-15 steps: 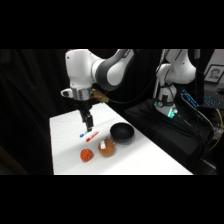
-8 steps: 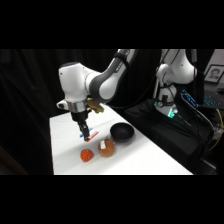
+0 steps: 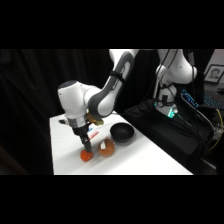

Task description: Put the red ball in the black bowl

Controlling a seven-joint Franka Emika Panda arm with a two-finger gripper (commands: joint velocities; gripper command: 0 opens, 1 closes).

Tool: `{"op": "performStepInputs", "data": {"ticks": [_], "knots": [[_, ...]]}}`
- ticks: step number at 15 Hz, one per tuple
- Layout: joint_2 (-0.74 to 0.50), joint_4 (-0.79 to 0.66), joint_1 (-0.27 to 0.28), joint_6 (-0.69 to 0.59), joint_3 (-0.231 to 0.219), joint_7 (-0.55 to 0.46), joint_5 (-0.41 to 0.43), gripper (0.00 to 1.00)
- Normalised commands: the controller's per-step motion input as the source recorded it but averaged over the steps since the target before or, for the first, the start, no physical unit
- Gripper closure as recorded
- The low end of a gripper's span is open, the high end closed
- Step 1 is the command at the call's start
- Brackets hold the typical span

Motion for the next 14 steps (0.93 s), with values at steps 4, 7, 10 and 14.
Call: {"op": "performStepInputs", "data": {"ticks": [4,7,10,14], "knots": [[0.28,0.34,0.035,0.05,-0.032,0.02,0.051,0.0],[0.24,0.31,0.035,0.05,-0.033,0.03,0.049,0.0],[0.21,0.26,0.038,0.04,-0.025,0.04,0.055,0.0],[0.1,0.15,0.044,0.05,-0.043,0.06,0.048,0.43]]}}
